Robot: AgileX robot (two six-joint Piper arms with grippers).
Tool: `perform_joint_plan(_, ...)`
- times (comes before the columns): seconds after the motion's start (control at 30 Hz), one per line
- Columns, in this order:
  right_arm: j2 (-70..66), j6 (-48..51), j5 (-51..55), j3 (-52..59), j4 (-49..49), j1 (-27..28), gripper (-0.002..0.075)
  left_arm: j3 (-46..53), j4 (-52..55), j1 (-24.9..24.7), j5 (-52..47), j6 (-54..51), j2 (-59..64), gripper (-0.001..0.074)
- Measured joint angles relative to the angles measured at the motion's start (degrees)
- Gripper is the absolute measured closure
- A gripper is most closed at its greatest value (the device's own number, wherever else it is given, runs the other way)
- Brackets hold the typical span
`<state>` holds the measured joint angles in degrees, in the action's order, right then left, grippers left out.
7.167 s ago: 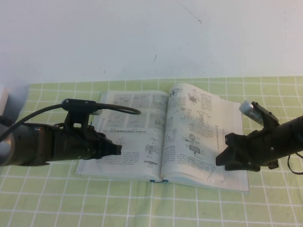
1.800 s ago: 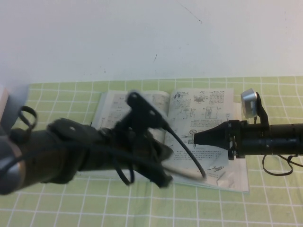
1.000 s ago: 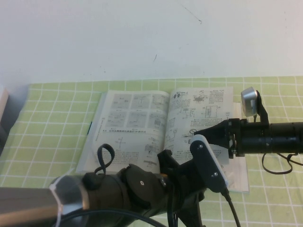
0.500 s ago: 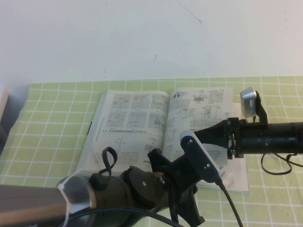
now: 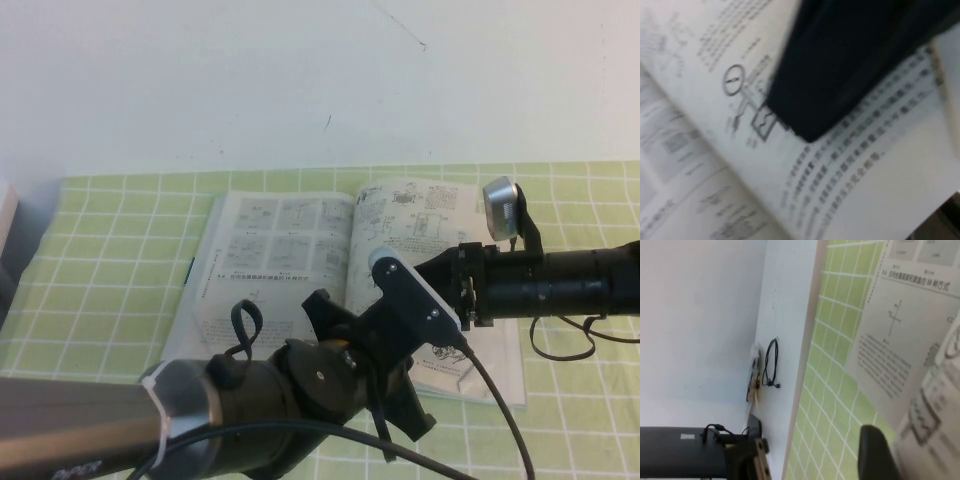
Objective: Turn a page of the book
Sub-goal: Open the closed book
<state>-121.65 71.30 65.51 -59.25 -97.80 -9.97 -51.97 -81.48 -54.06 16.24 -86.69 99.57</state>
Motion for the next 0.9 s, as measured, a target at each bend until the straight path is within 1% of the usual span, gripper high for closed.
perform_joint_plan(0.07, 0.00, -0.07, 0.00, -0.03, 0.00, 0.00, 0.0391, 0.00, 0.00, 0.00, 1.73, 0.28, 0.00, 0.0738)
perform_joint_plan(0.1, 0.00, -0.19, 0.00, -0.13, 0.00, 0.00, 0.0391, -0.08, -0.22, 0.00, 4.50, 0.50, 0.00, 0.0738)
perform_joint_plan(0.2, 0.00, -0.19, 0.00, -0.12, 0.00, 0.00, 0.0391, -0.08, -0.26, 0.00, 5.33, 0.50, 0.00, 0.0738)
perform_joint_plan(0.23, 2.49, -0.67, 0.00, -0.12, 0.00, 0.00, 0.0391, -0.08, -0.26, 0.00, 5.33, 0.50, 0.00, 0.0738)
perform_joint_plan(0.27, 2.49, -0.67, 0.00, -0.12, 0.00, 0.00, 0.0391, -0.08, -1.17, 0.00, 11.62, 0.54, 0.07, 0.0738)
perform_joint_plan(0.4, 2.65, -0.67, 0.00, -0.12, 0.00, 0.00, 0.0391, -0.08, -1.17, 0.00, 12.27, 0.54, 0.07, 0.0738)
perform_joint_plan(0.43, 7.97, -0.75, 0.03, -0.12, 0.00, 0.00, 0.0391, -0.08, -1.17, 0.00, 12.27, 0.54, 0.07, 0.0738)
perform_joint_plan(0.47, 7.97, -0.75, 0.03, -0.12, 0.00, 0.00, 0.0391, -0.08, -9.67, 0.00, 20.87, -3.32, 0.07, 0.0738)
perform_joint_plan(0.6, 8.36, -0.75, 0.03, -0.12, 0.00, 0.00, 0.0391, -0.08, -10.67, 0.00, 21.04, -4.01, 0.07, 0.0738)
perform_joint_plan(0.63, 13.68, -0.59, 0.36, -0.12, 0.23, 0.00, 0.0411, -0.08, -10.67, 0.00, 21.04, -4.01, 0.07, 0.0738)
perform_joint_plan(0.67, 13.68, -0.59, 0.36, -0.12, 0.23, 0.00, 0.0411, -0.08, -18.84, 0.00, 22.07, -8.38, -0.61, 0.0738)
perform_joint_plan(0.8, 13.92, -0.53, 0.45, -0.12, 0.23, 0.00, 0.0418, -0.08, -18.86, 0.00, 21.97, -8.37, -0.86, 0.0738)
perform_joint_plan(0.83, 20.94, 4.00, 0.71, -0.12, 0.58, 0.00, 0.0588, -0.08, -18.86, 0.00, 21.97, -8.37, -0.86, 0.0738)
perform_joint_plan(0.87, 20.94, 4.00, 0.71, -0.12, 0.58, 0.00, 0.0588, -0.08, -19.58, 0.00, 15.47, -3.56, -9.07, 0.0738)
perform_joint_plan(0.9, 20.94, 4.00, 0.71, -0.12, 0.58, 0.00, 0.0588, -0.08, -19.58, 0.00, 15.47, -3.56, -9.07, 0.0738)
